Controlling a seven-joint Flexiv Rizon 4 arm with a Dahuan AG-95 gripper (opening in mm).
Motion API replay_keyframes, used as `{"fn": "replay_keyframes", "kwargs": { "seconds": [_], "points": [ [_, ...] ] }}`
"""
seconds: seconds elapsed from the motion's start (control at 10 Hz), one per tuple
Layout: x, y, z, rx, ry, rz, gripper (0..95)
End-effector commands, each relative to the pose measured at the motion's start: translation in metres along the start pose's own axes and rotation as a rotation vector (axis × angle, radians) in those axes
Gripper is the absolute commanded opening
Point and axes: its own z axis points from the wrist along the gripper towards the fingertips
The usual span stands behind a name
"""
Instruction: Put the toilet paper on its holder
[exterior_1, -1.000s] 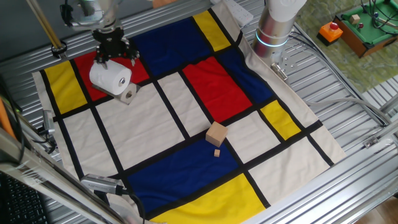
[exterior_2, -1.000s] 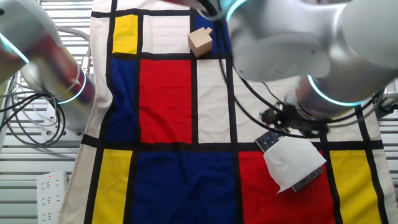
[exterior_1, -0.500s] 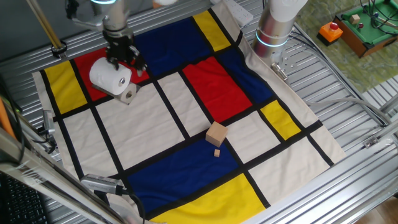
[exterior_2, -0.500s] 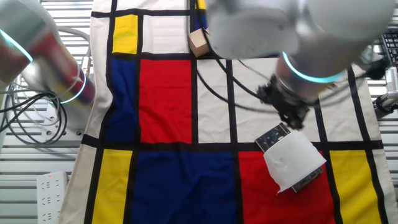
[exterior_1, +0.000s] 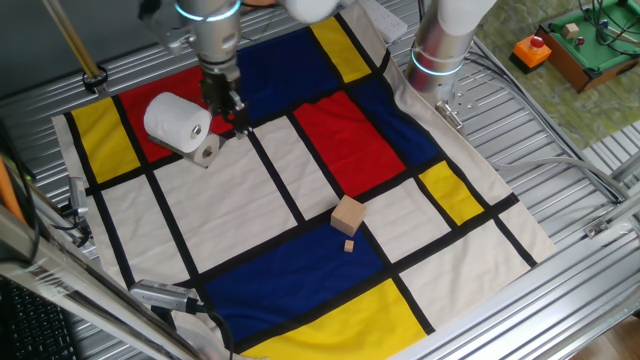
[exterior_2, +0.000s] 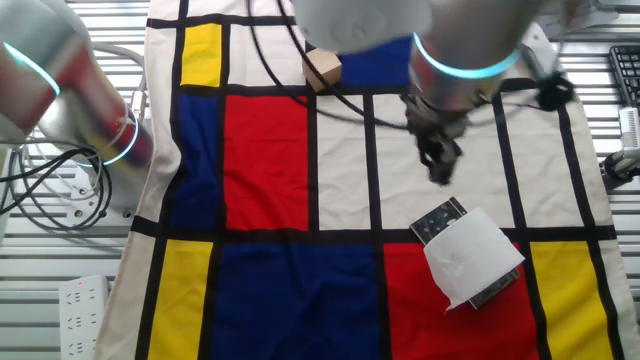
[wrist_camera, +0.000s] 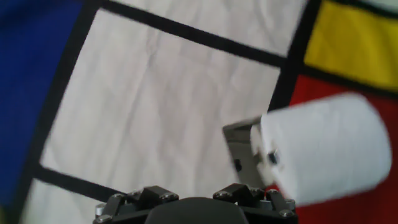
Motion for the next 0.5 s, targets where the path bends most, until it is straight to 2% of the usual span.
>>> {"fn": "replay_keyframes", "kwargs": {
  "seconds": [0.1, 0.5],
  "points": [
    [0.0166, 0.0193, -0.0045, 0.001, -0.004, 0.128, 76.0],
    [0.0177, 0.0208, -0.0062, -0.031, -0.012, 0.110, 76.0]
  ]
}}
